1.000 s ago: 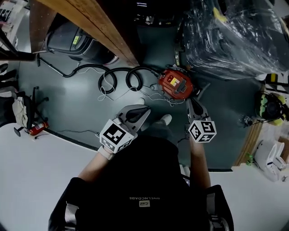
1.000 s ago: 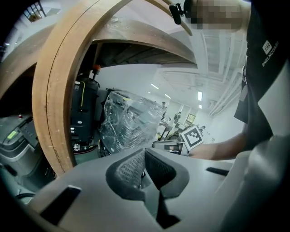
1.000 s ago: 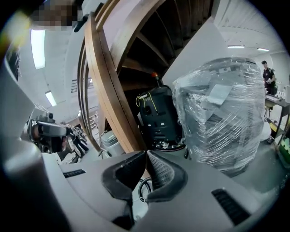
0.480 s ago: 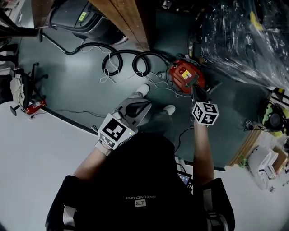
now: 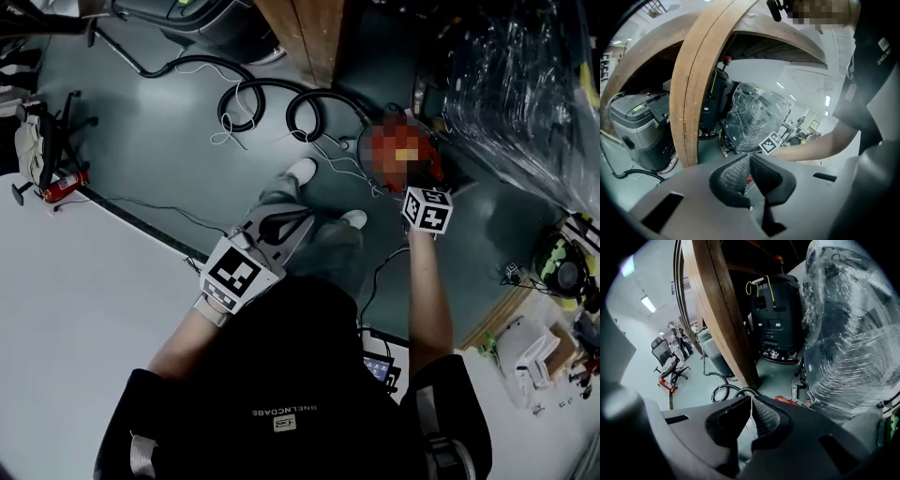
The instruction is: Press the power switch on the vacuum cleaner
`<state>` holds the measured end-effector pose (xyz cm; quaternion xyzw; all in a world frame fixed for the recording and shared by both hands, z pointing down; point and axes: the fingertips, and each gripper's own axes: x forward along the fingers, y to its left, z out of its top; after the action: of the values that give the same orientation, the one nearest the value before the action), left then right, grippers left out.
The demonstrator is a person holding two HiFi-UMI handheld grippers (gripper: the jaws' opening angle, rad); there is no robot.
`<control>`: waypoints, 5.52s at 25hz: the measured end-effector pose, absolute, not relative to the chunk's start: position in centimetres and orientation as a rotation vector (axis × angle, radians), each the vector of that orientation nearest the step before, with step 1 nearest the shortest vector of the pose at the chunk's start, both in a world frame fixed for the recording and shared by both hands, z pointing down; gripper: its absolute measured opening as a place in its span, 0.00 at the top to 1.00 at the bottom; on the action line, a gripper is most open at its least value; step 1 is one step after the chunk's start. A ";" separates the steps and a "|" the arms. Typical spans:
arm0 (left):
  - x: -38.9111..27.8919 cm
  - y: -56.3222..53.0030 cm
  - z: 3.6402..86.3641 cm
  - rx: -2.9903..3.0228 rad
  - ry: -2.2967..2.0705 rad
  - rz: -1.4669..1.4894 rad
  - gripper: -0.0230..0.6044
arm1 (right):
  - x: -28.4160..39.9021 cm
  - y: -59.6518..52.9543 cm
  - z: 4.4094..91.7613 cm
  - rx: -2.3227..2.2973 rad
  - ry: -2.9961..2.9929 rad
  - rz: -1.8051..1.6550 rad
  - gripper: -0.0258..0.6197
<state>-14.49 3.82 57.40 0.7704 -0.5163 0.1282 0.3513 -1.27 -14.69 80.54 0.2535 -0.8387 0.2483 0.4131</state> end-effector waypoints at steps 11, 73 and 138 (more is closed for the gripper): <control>-16.5 5.5 62.5 1.861 -1.404 0.319 0.94 | -1.8 -15.9 90.9 0.559 -1.950 0.567 0.91; -12.5 5.3 64.6 1.841 -1.280 0.355 0.94 | 0.6 -15.5 88.4 0.611 -1.853 0.556 0.91; 17.6 -2.6 35.6 2.846 -0.165 0.361 0.94 | 28.7 4.3 34.8 2.185 -2.270 0.502 0.91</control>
<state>17.65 -2.56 35.58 0.9815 -0.0571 0.1244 0.1338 28.70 4.33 34.82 0.6847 -0.7112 0.1573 -0.0244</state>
